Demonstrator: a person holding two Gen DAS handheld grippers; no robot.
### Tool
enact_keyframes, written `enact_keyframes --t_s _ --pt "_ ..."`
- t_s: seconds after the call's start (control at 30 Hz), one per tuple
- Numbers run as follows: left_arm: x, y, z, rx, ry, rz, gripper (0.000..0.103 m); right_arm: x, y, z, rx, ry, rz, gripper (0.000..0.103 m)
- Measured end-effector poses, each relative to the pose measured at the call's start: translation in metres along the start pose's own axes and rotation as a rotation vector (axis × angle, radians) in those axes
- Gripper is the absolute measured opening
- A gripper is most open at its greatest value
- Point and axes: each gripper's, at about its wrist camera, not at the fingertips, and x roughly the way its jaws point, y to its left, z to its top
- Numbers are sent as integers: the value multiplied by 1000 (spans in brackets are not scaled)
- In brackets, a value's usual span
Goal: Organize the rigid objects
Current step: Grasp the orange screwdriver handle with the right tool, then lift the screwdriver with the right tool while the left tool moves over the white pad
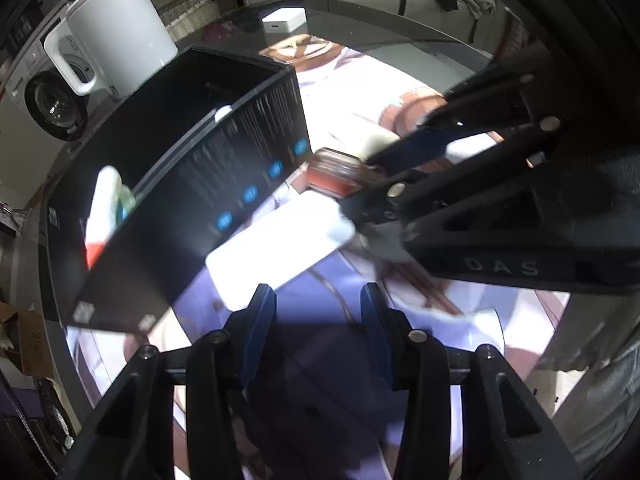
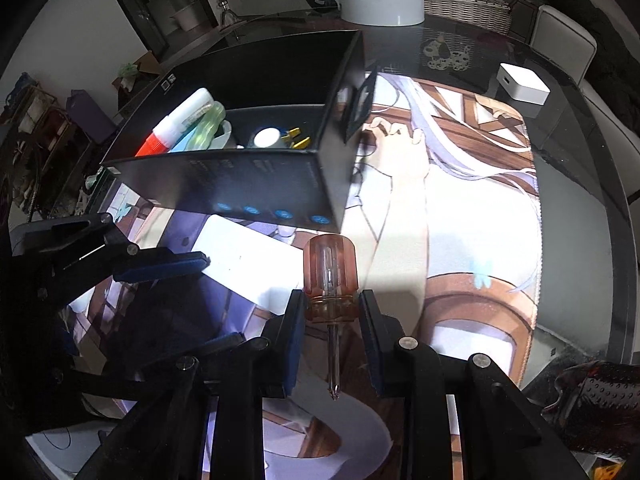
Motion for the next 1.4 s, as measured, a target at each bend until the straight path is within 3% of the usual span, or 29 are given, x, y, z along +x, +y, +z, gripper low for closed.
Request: enact_keyframes --t_s 0.1,0.3,0.53,0.67,0.83,1.1,1.27,1.4 --pt "-4 7 -12 -32 11 -37 44 1 19 -3 -38 10 28 27" --pt "-19 31 -30 -74 -13 28 45 0 48 -7 -83 20 58 27" --pt "-24 64 -37 -159 -53 98 46 -6 25 7 -35 -9 22 27" --pt "-9 66 -39 -155 -1 79 46 -1 17 6 -17 -12 9 27" --pt "-15 60 -36 -131 -9 100 46 8 31 15 -41 -21 -13 27" --pt "-14 84 -47 -197 25 128 48 16 61 13 -117 -10 1 27" --pt "-19 100 -56 -257 22 117 48 14 87 -2 -191 25 75 26" --pt "-22 96 -54 -264 12 108 48 8 95 -8 -180 45 157 24"
